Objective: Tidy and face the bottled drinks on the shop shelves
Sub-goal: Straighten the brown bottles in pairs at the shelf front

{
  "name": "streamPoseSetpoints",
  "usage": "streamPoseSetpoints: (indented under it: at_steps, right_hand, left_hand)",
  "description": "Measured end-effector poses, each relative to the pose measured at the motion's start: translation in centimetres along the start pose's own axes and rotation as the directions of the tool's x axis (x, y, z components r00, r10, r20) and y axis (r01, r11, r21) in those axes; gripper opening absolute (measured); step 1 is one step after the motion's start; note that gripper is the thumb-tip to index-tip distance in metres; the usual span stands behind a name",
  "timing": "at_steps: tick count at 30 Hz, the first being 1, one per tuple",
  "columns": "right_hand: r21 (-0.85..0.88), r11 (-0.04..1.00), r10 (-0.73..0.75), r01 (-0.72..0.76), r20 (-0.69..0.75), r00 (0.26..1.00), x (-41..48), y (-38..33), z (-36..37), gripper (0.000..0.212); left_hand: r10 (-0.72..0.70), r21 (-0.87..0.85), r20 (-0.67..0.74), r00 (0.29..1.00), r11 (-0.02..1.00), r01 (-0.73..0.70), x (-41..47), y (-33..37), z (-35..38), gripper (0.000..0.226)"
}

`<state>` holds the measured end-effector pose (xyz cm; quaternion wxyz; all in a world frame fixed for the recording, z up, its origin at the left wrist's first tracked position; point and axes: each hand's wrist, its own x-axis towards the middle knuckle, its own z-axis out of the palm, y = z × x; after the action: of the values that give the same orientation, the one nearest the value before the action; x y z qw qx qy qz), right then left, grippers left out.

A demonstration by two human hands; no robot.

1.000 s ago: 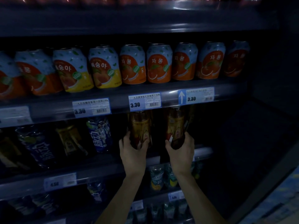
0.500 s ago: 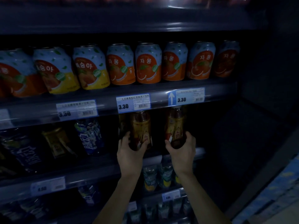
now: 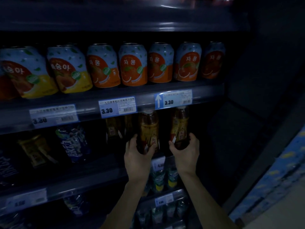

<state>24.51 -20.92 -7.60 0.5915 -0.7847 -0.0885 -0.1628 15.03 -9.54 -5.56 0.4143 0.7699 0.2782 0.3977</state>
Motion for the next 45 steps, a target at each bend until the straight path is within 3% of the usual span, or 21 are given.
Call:
streamPoseSetpoints:
  at_steps: [21, 31, 39, 45]
  right_hand:
    - [0.028, 0.997, 0.075, -0.076, 0.047, 0.996, 1.5, 0.8, -1.6, 0.088]
    - [0.025, 0.995, 0.097, -0.1, 0.082, 0.992, 1.7, 0.6, -1.9, 0.089]
    - [0.021, 0.999, 0.043, -0.045, 0.096, 0.994, 0.3, 0.3, -2.6, 0.073]
    - [0.014, 1.0, -0.023, 0.022, 0.031, 0.999, -1.8, -0.5, -2.6, 0.061]
  left_hand:
    - [0.008, 0.021, 0.105, 0.994, 1.0, -0.01, -0.5, 2.5, 3.9, 0.078]
    - [-0.002, 0.026, 0.089, 0.996, 1.0, 0.0, -0.6, 2.7, 4.1, 0.078]
    - [-0.021, 0.141, 0.157, 0.987, 0.99, -0.001, -0.4, 2.5, 2.7, 0.071]
    - [0.005, 0.044, 0.137, 0.991, 0.999, -0.011, -0.8, 1.8, -0.7, 0.058]
